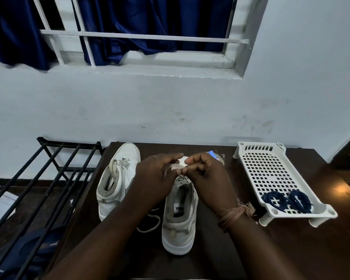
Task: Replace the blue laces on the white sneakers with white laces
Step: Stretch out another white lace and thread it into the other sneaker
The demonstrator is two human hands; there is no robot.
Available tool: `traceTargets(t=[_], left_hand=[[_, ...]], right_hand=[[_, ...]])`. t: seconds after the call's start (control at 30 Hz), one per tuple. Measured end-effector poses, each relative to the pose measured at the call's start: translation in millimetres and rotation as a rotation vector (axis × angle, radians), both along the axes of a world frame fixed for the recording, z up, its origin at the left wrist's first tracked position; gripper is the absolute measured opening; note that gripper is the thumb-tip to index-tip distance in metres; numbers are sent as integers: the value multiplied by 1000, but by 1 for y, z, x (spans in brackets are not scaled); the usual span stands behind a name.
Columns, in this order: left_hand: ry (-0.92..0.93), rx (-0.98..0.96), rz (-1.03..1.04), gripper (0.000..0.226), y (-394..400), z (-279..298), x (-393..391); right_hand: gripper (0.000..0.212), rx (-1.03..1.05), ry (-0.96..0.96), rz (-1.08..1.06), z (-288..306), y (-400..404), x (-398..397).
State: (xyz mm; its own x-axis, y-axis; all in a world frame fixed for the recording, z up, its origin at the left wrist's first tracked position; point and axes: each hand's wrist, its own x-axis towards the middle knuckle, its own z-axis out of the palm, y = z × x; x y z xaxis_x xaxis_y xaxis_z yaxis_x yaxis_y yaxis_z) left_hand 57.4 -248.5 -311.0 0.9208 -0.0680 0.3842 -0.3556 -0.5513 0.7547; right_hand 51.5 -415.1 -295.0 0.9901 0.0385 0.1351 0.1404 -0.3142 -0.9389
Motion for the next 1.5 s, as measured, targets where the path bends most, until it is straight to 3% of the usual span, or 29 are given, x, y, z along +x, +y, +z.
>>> traceTargets(t=[0.1,0.2,0.3,0.4,0.47,0.6,0.77,1.0,1.17,1.27,1.5], left_hand=[[-56,77,-71,29,-2,0,-1],[13,51,16,20,-2,-1,-2],[94,88,47,15,-6,-2,-1],[95,199,-4,10,-9,-6,-2],[115,238,-10,8,-9,-9,-3],[117,398,8,29,-10,-15,0],[130,563,26,37,-15,-17,-4],[109,548,68,31,-15,-24,-5],[106,521,133,25,-20,-26,-8],[117,519,176,26,-21,-26,-10],[121,418,169,11,-23,-19,-14]], right_hand=[[12,-33,0,-15,-2,-2,2],[18,-125,47,-92,-5,-5,4],[32,-261,233,-87,-8,-9,3],[44,-120,500,-48,-10,-11,2],[32,-58,609,-55,-13,-14,5],[16,-11,681,-49,-21,-18,10],[15,-4,674,-40,-27,-18,13],[17,10,643,-62,-25,-15,10],[32,97,734,-88,-20,-12,11],[26,215,812,-56,-16,-13,10],[18,97,759,-23,-24,-14,9]])
